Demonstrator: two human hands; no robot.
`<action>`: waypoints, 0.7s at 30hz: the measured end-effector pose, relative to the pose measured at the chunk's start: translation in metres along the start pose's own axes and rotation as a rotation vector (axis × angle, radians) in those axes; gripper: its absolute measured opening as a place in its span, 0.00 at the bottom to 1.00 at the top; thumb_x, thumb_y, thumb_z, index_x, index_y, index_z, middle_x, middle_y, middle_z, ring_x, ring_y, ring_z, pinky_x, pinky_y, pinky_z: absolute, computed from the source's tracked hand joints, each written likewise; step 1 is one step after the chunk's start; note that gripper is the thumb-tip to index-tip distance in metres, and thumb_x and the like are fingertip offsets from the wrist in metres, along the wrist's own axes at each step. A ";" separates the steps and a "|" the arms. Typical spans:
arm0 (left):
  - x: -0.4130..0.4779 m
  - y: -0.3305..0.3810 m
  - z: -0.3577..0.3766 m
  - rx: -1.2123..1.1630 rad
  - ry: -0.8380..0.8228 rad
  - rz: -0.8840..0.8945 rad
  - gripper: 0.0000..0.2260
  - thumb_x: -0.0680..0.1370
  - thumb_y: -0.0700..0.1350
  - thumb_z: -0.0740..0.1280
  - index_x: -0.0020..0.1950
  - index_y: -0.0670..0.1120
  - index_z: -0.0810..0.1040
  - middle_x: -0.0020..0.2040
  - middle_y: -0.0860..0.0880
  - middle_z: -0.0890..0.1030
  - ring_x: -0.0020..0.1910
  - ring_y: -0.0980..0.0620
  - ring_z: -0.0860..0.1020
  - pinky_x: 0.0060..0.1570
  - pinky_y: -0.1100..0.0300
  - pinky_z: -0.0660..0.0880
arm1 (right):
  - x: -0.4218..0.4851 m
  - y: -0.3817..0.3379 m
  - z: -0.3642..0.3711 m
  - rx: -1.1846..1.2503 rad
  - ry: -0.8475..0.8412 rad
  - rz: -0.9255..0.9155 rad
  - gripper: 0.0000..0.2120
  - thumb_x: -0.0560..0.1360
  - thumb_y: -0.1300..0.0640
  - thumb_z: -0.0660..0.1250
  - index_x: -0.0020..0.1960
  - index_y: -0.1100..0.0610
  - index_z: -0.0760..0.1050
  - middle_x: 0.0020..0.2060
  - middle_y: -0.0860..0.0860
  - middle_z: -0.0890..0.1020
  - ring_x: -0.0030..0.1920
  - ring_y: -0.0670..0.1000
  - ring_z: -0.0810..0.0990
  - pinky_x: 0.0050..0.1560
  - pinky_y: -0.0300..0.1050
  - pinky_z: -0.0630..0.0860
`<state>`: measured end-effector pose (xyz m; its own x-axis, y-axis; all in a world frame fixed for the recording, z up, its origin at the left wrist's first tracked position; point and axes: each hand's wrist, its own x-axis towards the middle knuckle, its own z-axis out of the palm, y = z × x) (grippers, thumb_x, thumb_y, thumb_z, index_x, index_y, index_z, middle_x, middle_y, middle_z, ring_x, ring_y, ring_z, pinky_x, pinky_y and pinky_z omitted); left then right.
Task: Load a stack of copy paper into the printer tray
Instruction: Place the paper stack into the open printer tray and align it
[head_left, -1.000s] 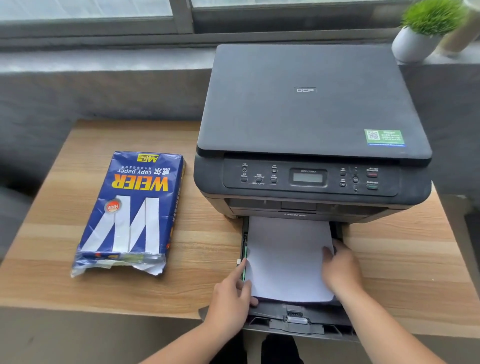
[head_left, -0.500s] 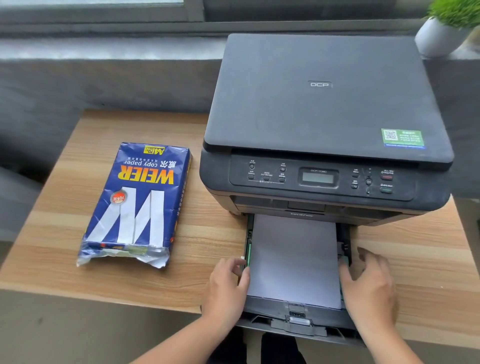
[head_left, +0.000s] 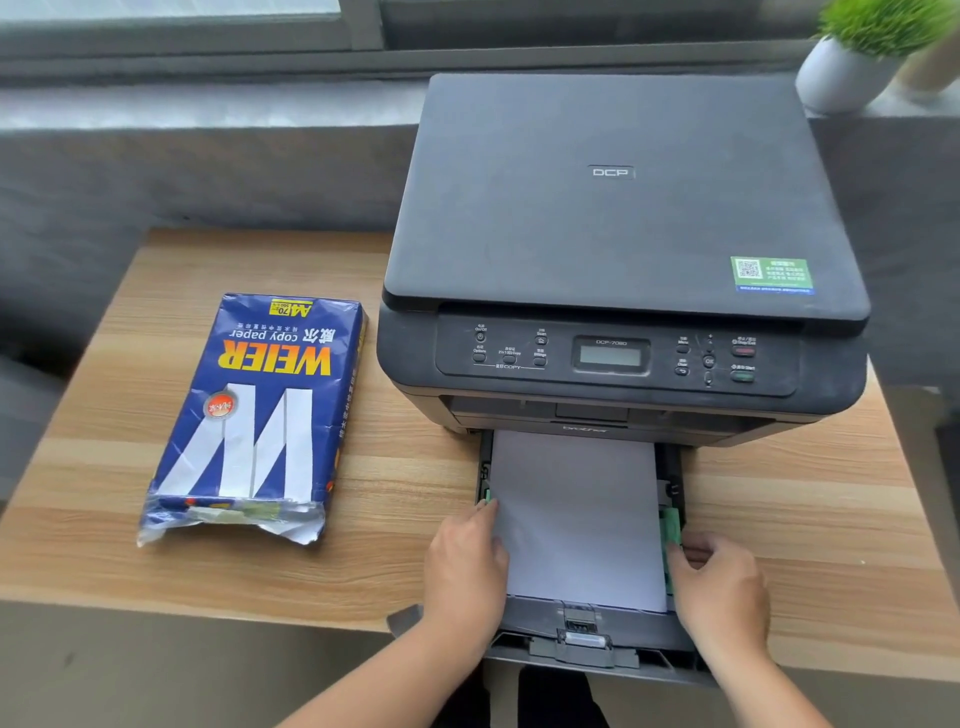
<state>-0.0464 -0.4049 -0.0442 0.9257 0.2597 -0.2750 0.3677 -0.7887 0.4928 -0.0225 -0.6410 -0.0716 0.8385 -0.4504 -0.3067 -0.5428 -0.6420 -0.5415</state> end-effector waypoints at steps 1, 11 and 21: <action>0.000 -0.001 0.000 0.008 -0.003 -0.010 0.20 0.76 0.35 0.64 0.67 0.47 0.76 0.54 0.45 0.84 0.54 0.44 0.79 0.54 0.52 0.75 | 0.000 0.001 0.001 0.009 0.005 0.008 0.05 0.71 0.57 0.71 0.44 0.58 0.83 0.38 0.55 0.86 0.43 0.62 0.83 0.43 0.52 0.77; 0.014 -0.004 0.000 0.034 -0.021 -0.028 0.16 0.74 0.34 0.64 0.56 0.51 0.77 0.48 0.49 0.82 0.50 0.46 0.79 0.45 0.55 0.71 | -0.002 0.000 0.004 0.055 0.020 0.011 0.05 0.71 0.59 0.70 0.45 0.59 0.83 0.36 0.55 0.85 0.40 0.59 0.82 0.44 0.50 0.78; 0.015 -0.011 -0.007 -0.035 -0.061 0.041 0.13 0.74 0.39 0.66 0.55 0.52 0.79 0.47 0.51 0.83 0.48 0.48 0.80 0.45 0.53 0.76 | -0.003 -0.005 -0.003 0.047 -0.050 -0.003 0.08 0.72 0.57 0.70 0.48 0.58 0.83 0.39 0.54 0.86 0.43 0.59 0.84 0.46 0.50 0.78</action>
<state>-0.0361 -0.3883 -0.0485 0.9335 0.1922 -0.3027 0.3330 -0.7778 0.5331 -0.0228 -0.6381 -0.0659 0.8419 -0.4164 -0.3433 -0.5388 -0.6124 -0.5785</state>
